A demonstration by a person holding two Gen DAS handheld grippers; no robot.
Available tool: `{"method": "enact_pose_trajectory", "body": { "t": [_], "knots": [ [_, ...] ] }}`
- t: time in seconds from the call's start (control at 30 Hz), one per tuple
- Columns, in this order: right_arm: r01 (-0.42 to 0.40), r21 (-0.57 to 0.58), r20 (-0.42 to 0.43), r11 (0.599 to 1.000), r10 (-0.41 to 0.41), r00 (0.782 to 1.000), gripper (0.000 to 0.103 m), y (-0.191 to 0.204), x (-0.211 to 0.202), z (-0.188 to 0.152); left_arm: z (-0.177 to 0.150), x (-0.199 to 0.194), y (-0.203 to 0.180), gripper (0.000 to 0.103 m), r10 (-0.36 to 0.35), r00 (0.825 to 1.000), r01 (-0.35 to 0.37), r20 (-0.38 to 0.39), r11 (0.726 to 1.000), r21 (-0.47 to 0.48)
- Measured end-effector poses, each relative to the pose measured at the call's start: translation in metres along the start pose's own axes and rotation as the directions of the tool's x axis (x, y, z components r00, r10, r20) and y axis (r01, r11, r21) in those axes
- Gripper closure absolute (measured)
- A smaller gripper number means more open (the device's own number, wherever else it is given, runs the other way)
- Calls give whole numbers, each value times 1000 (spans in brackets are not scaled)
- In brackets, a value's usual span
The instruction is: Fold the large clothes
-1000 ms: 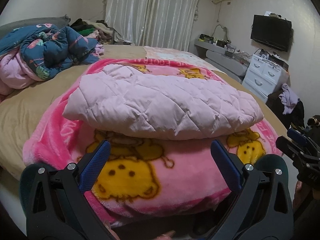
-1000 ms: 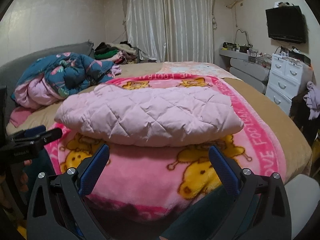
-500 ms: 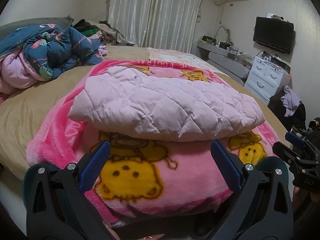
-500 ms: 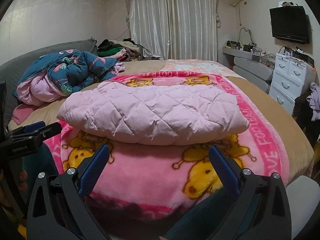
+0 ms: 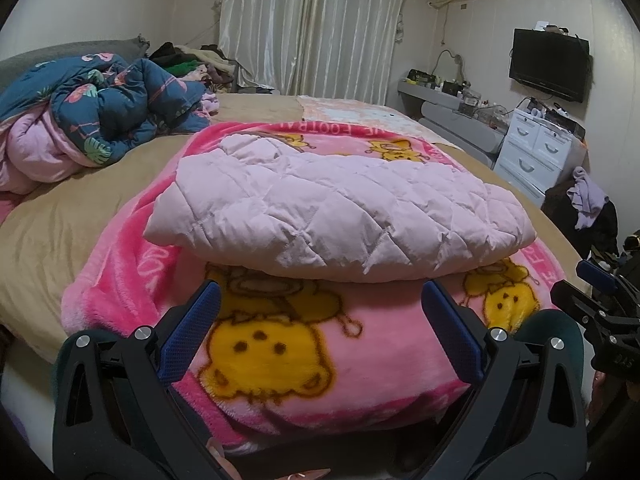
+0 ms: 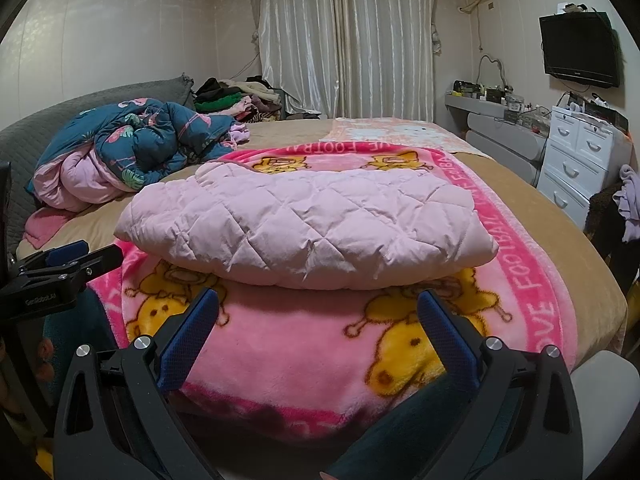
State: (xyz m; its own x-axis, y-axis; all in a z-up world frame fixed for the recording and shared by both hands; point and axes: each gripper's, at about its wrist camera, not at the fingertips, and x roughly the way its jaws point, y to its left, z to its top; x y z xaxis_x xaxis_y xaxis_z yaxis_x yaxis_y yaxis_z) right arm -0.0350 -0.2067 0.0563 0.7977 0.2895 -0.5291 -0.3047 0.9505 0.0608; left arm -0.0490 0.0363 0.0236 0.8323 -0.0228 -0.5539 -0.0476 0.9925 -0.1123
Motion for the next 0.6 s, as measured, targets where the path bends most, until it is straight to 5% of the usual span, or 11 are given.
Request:
{"method": "enact_pose_trajectory", "body": {
  "t": [0.6],
  "knots": [
    [0, 0, 0, 1000, 0, 1000, 4, -1, 0, 0, 0, 0, 1, 9, 0, 1000, 0, 0, 1000, -3]
  ]
}}
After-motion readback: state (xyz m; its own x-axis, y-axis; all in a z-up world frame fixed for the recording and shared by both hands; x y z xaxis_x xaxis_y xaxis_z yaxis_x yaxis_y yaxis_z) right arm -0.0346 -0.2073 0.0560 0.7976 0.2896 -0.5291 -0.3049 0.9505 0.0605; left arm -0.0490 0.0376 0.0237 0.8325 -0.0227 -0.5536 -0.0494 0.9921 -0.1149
